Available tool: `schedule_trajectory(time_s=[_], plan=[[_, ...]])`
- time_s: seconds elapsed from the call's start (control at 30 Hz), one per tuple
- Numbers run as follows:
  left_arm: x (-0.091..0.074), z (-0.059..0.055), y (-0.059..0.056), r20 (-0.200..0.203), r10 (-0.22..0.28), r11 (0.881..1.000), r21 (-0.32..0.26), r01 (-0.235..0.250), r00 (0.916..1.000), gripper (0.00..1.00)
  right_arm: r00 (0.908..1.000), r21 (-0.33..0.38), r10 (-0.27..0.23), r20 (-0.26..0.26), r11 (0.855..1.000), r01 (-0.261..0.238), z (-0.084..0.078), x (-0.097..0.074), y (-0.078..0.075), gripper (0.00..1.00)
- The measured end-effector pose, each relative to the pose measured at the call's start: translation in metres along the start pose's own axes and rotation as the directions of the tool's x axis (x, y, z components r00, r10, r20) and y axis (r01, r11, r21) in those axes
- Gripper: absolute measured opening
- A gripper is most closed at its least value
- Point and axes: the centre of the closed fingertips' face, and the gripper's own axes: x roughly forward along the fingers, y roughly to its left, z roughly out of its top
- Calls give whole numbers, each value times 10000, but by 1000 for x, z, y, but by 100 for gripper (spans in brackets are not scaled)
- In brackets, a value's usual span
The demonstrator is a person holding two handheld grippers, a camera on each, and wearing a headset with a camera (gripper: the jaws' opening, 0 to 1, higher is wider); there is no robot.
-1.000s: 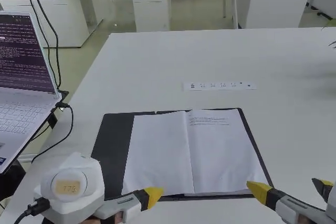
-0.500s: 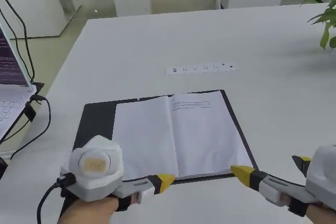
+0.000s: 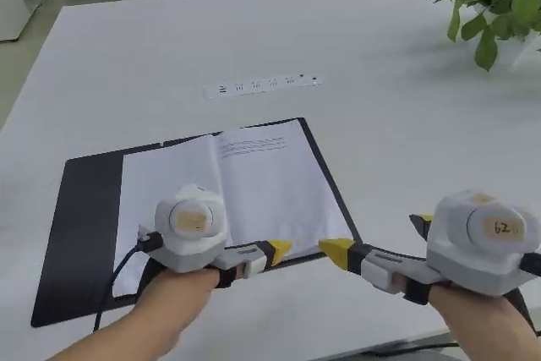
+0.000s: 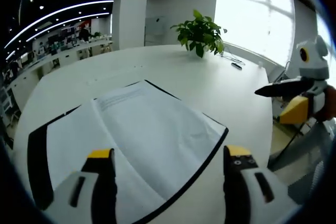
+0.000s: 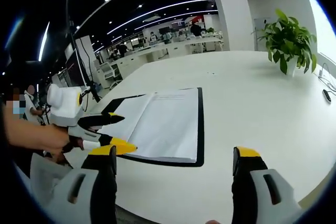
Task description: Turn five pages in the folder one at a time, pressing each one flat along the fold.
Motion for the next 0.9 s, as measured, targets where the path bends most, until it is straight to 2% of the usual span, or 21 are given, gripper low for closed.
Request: schedule_trajectory(time_s=[0.1,0.27,0.37,0.5,0.63,0.7,0.9], plan=[[17,2,-6,12,-91,10000,40,91,10000,82,10000,44,-49,-25,10000,49,-1,2,-3,91],[40,4,-9,-5,-63,9999,149,63,10000,79,9999,185,-94,-66,9998,95,-3,6,-7,91],[54,1,-10,-113,-15,10000,-84,14,9999,77,9999,202,-102,-114,9997,104,-4,10,-9,91],[67,-4,-12,-223,94,10000,-14,-95,9997,75,9998,284,-93,-176,9995,98,-6,11,-11,91],[69,-7,-9,-272,475,9985,282,-467,9985,70,9998,346,-62,-163,9994,68,-7,13,-12,91],[69,-10,-6,-337,662,9955,705,-637,9972,67,9999,377,-34,-156,9993,40,-7,15,-12,90],[69,-13,-11,-127,572,9924,1099,-554,9983,60,9997,400,84,-228,9992,-74,-10,22,-12,90]])
